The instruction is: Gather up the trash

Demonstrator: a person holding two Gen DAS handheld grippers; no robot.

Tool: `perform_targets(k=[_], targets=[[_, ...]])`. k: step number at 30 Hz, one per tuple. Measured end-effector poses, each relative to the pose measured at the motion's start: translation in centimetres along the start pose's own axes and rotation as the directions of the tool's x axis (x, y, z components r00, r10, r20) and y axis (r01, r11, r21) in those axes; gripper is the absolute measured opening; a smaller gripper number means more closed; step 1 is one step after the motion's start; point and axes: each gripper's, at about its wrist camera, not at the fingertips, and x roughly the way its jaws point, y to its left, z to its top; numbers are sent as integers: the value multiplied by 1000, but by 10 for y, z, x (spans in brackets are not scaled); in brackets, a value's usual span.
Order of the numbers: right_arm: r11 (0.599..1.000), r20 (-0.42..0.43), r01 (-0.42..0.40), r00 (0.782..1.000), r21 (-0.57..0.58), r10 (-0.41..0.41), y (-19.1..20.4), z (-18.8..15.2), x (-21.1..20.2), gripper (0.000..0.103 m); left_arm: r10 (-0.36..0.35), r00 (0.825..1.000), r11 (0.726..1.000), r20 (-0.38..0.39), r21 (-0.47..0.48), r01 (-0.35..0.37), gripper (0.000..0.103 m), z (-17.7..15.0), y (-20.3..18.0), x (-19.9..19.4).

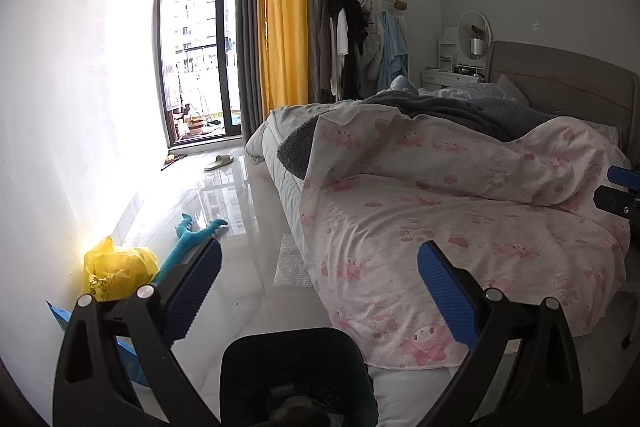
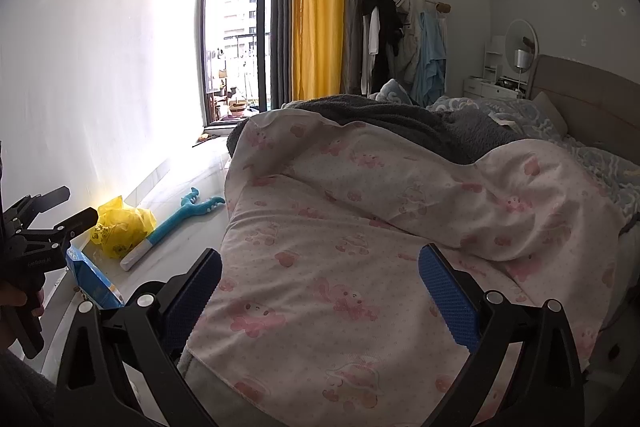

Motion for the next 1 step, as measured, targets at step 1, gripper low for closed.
perform_targets(k=[1], targets=[[1000, 0, 0, 1000, 0, 0, 0, 0, 0, 100, -1, 1000, 1000, 1, 3, 1, 100, 1, 0, 0]])
